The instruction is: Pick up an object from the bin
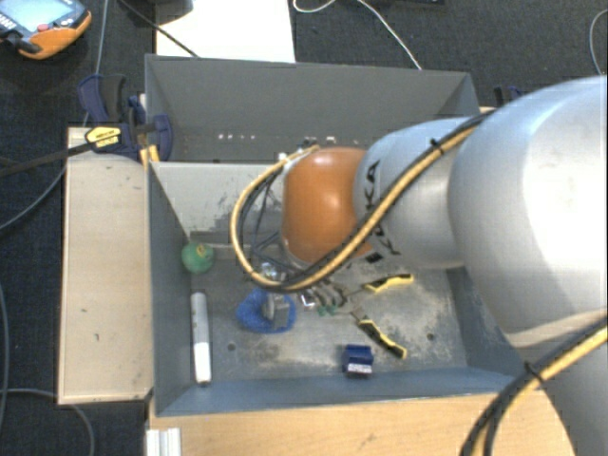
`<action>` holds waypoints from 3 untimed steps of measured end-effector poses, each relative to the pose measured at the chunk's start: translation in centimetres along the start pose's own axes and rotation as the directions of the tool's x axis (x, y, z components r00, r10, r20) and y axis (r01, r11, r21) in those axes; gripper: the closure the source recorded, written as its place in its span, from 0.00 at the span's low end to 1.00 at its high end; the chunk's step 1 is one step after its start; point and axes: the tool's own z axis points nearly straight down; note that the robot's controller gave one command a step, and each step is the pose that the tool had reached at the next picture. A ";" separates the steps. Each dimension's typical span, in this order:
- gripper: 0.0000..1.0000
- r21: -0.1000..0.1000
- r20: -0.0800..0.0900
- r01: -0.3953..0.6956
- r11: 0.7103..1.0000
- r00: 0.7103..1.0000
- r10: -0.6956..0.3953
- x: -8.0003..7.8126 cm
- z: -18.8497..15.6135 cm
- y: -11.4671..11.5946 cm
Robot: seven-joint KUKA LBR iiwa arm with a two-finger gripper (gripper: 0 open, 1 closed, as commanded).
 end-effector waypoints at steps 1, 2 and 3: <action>1.00 -0.002 0.012 -0.048 0.999 0.999 0.048 1.7 -19.6 -1.4; 1.00 -0.003 0.008 -0.143 0.990 0.990 0.143 -2.6 -9.4 1.1; 1.00 -0.004 0.003 -0.345 0.938 0.938 0.345 1.7 -0.7 1.4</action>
Offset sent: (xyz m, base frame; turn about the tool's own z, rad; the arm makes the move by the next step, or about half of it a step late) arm -0.0190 -0.0195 0.1893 0.0526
